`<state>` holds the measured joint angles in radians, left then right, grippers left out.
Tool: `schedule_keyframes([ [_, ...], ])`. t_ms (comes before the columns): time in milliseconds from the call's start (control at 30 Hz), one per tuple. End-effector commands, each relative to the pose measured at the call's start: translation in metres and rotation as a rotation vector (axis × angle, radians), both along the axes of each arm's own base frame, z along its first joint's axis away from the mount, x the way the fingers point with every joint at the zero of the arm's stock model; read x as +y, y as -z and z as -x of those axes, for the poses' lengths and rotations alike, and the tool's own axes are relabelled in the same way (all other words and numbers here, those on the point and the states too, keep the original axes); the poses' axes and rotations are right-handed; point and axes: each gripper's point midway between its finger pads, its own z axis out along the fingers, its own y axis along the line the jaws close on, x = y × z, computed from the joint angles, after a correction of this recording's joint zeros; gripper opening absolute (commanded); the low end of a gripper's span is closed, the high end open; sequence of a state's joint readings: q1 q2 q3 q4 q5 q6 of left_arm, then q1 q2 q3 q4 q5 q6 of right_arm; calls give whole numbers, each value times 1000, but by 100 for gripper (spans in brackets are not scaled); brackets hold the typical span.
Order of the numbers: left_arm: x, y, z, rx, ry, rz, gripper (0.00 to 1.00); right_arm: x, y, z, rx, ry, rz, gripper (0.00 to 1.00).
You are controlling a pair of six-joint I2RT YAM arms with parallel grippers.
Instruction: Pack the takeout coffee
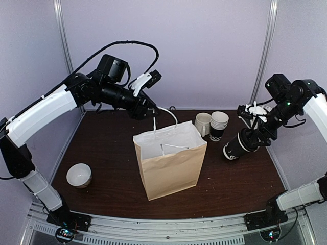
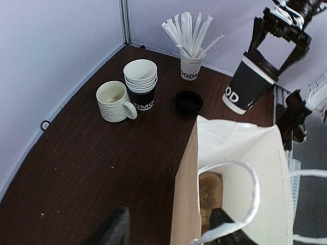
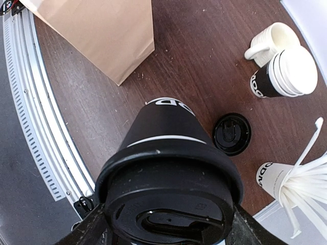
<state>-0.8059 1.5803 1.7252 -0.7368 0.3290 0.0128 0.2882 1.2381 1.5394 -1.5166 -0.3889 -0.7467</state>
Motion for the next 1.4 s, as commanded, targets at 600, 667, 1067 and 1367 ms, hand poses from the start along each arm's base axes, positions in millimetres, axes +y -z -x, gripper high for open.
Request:
schedule_keyframes([
  [600, -15, -56, -11, -98, 14, 107, 0, 77, -116, -31, -266, -153, -303, 61],
  [667, -16, -55, -12, -91, 12, 110, 0, 82, -116, -27, -263, -179, -301, 61],
  [1067, -32, -71, 6, -20, 70, 208, 0, 120, -135, -4, -327, -346, -292, 61],
  [1367, -53, -63, 27, 11, 129, 200, 0, 163, -95, 5, -324, -510, -163, 60],
])
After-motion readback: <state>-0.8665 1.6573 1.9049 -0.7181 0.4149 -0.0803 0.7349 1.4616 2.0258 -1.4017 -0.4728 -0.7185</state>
